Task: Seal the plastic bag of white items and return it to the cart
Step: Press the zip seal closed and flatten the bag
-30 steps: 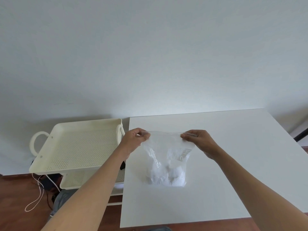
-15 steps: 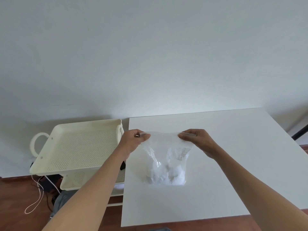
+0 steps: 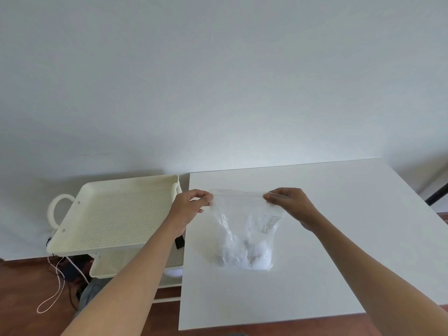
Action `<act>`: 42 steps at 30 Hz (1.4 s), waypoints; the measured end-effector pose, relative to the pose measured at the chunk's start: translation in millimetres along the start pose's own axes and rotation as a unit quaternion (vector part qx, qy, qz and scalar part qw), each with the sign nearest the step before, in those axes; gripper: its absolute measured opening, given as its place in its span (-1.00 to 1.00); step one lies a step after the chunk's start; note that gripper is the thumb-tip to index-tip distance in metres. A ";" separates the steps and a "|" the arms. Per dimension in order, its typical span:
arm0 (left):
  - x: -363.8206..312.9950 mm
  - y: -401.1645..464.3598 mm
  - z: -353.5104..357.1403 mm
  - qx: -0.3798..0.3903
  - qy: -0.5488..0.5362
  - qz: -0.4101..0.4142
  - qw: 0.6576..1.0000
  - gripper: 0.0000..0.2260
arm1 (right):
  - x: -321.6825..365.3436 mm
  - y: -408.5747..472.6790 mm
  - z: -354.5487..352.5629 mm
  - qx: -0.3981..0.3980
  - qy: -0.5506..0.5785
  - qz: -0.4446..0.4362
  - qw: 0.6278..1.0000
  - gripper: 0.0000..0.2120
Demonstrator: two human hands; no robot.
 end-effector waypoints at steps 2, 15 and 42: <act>-2.6 -0.3 -0.5 -0.011 0.001 0.004 1.000 -0.87 | 1.3 -2.6 0.3 0.009 0.002 -0.002 1.000 -0.83; -6.0 -0.1 4.1 -0.005 0.026 0.009 1.000 -0.78 | 6.4 -3.5 3.2 -0.006 -0.019 -0.003 1.000 -0.83; -4.2 7.4 5.0 0.026 0.048 -0.002 0.998 -0.81 | 33.1 11.3 18.3 0.076 -0.290 -0.062 0.952 -0.75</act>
Point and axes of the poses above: each hand's wrist, its own y-axis towards the middle knuckle, its own z-axis out of the palm, x = y × z, the point moved 5 cm from there along y, towards the middle knuckle, and after that the axes turned 11 degrees about -z, right-handed, at the moved point
